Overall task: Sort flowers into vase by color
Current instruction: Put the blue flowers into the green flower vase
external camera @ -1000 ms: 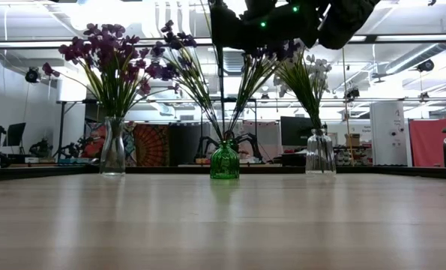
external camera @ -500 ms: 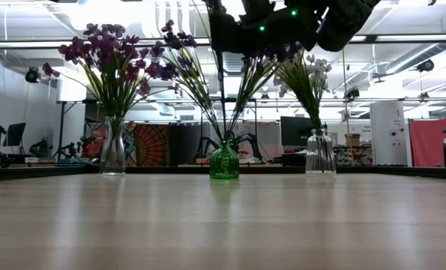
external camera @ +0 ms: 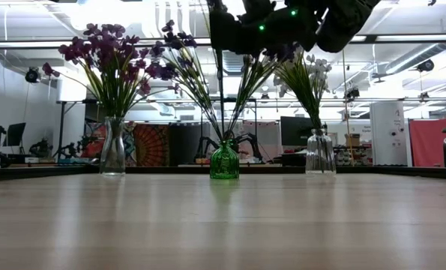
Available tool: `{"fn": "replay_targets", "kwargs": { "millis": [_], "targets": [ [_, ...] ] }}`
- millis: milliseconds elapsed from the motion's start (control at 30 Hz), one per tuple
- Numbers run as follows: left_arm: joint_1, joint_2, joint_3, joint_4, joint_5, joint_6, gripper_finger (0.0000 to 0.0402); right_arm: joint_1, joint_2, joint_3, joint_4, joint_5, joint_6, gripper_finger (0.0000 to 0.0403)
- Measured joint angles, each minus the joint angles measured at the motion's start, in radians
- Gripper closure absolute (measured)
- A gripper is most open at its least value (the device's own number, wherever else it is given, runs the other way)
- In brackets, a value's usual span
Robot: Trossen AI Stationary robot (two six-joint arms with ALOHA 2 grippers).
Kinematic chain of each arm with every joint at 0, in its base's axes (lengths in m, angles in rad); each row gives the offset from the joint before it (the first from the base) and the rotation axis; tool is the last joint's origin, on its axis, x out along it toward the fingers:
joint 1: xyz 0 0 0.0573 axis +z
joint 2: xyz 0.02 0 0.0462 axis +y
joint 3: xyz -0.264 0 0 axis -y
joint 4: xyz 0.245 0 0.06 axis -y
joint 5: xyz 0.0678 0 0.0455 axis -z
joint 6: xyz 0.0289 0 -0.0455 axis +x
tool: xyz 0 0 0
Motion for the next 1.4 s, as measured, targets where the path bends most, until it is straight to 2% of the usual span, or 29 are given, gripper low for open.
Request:
{"fn": "replay_targets", "kwargs": {
  "millis": [1400],
  "targets": [
    [0.000, 0.000, 0.000, 0.000, 0.000, 0.011, 0.0108, -0.026, 0.000, 0.001, -0.100, -0.005, 0.118, 0.0390]
  ]
}}
